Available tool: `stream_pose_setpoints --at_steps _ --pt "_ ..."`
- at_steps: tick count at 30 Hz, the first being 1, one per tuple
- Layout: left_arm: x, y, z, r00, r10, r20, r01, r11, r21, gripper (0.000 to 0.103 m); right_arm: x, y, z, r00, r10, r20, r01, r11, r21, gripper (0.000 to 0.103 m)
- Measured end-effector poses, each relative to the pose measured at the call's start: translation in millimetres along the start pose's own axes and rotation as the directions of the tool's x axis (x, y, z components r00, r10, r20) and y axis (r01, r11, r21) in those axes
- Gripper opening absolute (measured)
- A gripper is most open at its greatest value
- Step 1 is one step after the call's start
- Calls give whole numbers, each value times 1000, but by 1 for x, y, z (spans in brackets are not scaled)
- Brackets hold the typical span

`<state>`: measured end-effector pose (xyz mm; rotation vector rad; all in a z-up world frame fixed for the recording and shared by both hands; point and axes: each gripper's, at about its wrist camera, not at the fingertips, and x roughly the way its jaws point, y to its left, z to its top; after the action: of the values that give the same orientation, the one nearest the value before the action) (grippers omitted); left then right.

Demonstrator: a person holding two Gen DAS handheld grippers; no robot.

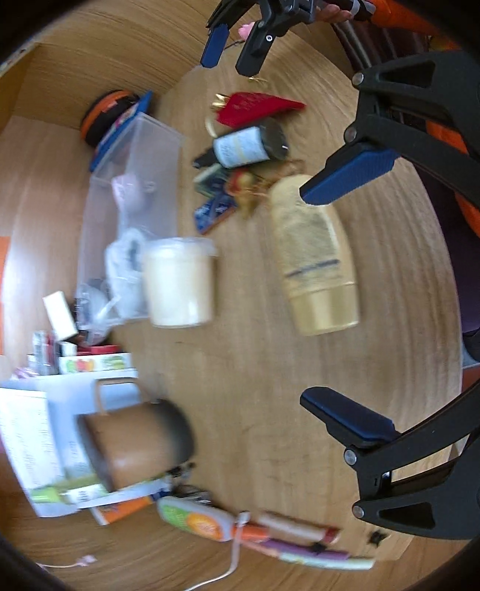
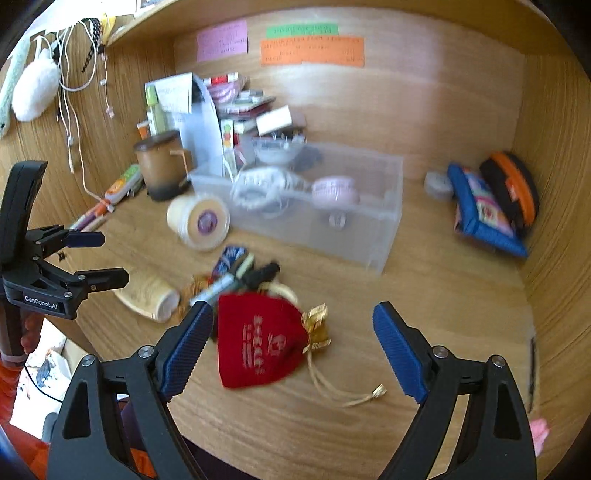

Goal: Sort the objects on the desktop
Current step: 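Move the left tool to the yellow sunscreen bottle while the right tool reaches the red pouch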

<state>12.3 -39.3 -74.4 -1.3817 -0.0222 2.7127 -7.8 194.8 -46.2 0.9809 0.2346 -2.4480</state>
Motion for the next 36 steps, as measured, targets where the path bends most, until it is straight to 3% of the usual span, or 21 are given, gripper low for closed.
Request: stream_pose_setpoints --at_steps 16,20,36 --pt "16 -19 -15 993 -95 -72 96 995 18 100 44 -3 -22 992 54 -112 -51 998 31 87" --pt "22 -22 -9 995 -63 -71 65 998 21 100 50 -6 -21 991 78 -112 -73 996 51 87" --pt "43 -32 18 996 -58 -66 59 998 20 101 54 -9 -22 992 103 -78 -99 994 52 82"
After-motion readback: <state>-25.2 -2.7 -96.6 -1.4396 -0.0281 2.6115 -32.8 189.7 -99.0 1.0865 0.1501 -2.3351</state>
